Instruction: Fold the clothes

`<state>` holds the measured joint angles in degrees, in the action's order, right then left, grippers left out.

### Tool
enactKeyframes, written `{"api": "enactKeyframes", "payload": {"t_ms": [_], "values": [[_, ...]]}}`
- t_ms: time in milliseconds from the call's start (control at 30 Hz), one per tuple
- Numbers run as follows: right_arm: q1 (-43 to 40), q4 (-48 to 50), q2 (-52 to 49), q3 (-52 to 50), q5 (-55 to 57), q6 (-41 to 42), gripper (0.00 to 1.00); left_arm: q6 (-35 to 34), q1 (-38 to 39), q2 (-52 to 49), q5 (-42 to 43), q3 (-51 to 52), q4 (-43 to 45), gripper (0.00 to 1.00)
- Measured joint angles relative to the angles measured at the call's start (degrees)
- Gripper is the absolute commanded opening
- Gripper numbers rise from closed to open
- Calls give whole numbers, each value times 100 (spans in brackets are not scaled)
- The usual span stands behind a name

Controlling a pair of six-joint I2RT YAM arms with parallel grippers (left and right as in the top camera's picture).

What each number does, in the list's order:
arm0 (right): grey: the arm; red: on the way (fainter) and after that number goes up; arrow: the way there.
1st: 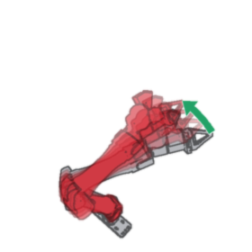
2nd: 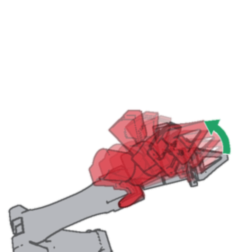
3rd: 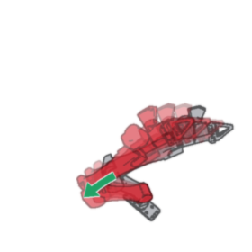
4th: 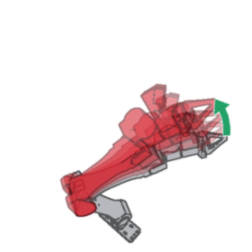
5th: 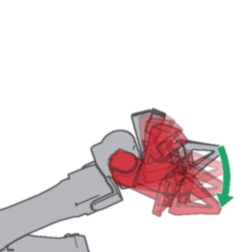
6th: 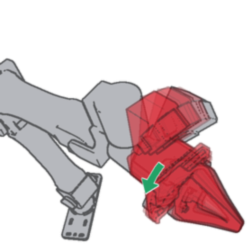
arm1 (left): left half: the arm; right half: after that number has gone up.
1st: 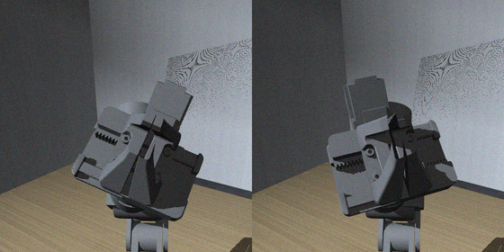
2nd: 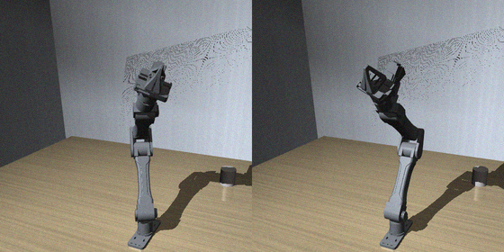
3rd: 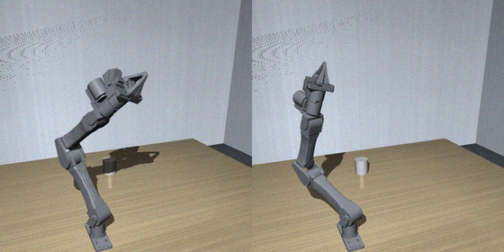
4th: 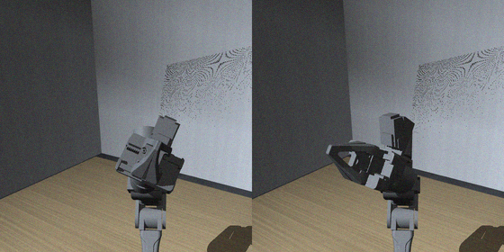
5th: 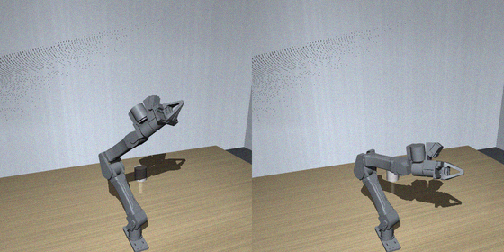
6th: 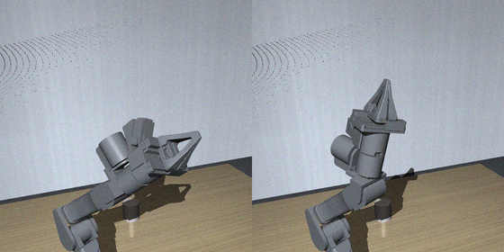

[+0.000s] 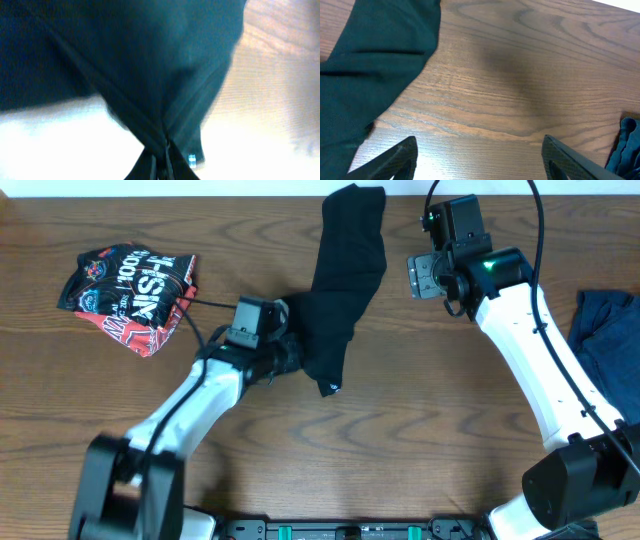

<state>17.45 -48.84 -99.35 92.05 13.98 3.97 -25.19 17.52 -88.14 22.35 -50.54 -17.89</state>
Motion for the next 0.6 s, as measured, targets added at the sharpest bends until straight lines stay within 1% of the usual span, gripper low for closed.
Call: {"api": "enactKeyframes", "payload": {"t_ms": [100,167,233,300,367,433,500,600], "values": [[-13,-7,0,0,-7,0,71,210,-94,1027,35,2,-1021,6],[-46,55,2,0,-116,2,71,302,-236,1919,46,2,-1558,6],[-96,122,2,0,-435,-59,72,341,-378,2741,44,2,-1670,6],[-133,153,2,0,-841,-184,72,389,-472,3462,42,-7,-1554,6],[-122,144,0,0,-1362,-323,72,426,-483,4129,42,-13,-1174,6],[-101,68,-31,0,-1847,-444,73,428,-485,4509,42,-13,-756,6],[-70,20,-98,2,-2105,-516,75,444,-496,4863,35,-15,-343,6],[24,-44,-376,4,-2459,-656,76,446,-494,5149,-4,-17,28,6]]}}
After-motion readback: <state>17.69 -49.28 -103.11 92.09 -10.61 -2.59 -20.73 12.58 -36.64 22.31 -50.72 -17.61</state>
